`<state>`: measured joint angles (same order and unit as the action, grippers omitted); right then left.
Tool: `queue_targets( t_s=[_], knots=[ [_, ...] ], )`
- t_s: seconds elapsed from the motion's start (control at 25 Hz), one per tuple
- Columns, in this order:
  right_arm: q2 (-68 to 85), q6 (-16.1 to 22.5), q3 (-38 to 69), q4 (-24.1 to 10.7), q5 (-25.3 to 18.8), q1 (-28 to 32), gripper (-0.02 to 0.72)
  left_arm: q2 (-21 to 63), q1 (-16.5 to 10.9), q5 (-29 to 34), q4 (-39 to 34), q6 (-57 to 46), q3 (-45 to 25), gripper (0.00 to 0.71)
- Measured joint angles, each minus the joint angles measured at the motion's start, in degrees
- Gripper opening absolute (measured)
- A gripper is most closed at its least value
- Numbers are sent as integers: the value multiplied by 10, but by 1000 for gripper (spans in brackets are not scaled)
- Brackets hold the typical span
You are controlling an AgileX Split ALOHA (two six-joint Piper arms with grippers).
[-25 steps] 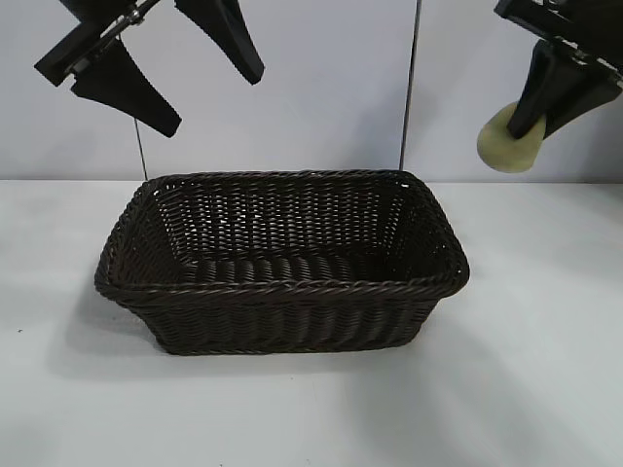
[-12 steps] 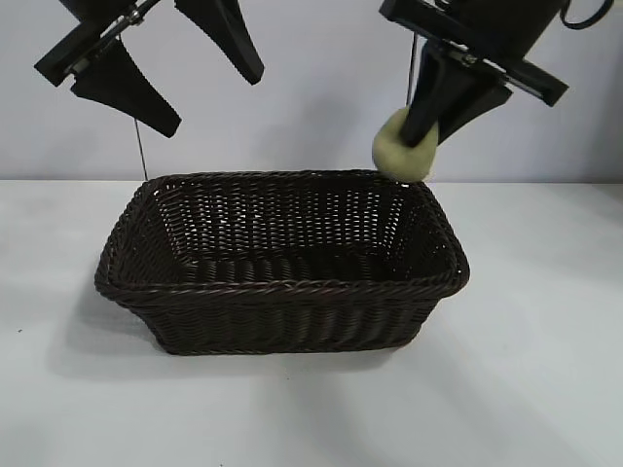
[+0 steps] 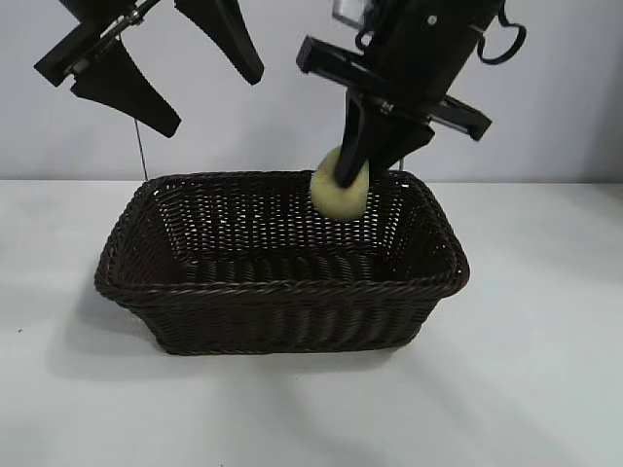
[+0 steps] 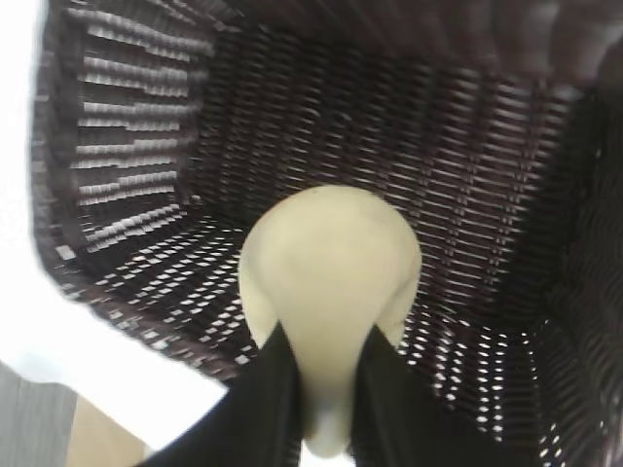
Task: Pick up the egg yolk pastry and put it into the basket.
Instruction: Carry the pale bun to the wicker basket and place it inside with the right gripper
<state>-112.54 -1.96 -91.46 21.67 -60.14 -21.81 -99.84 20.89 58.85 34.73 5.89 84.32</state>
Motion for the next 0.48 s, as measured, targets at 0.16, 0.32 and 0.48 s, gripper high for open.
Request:
queue_targets(
  t_s=[0.16,0.32,0.48],
  knots=[
    [-24,2,0,9,3,0,105,0,0,0,0,0,0,591],
    [-27,2,0,10,15,0,136,0,0,0,0,0,0,591],
    [-27,2,0,11,15,0,295,0,0,0,0,0,0,591]
  ],
)
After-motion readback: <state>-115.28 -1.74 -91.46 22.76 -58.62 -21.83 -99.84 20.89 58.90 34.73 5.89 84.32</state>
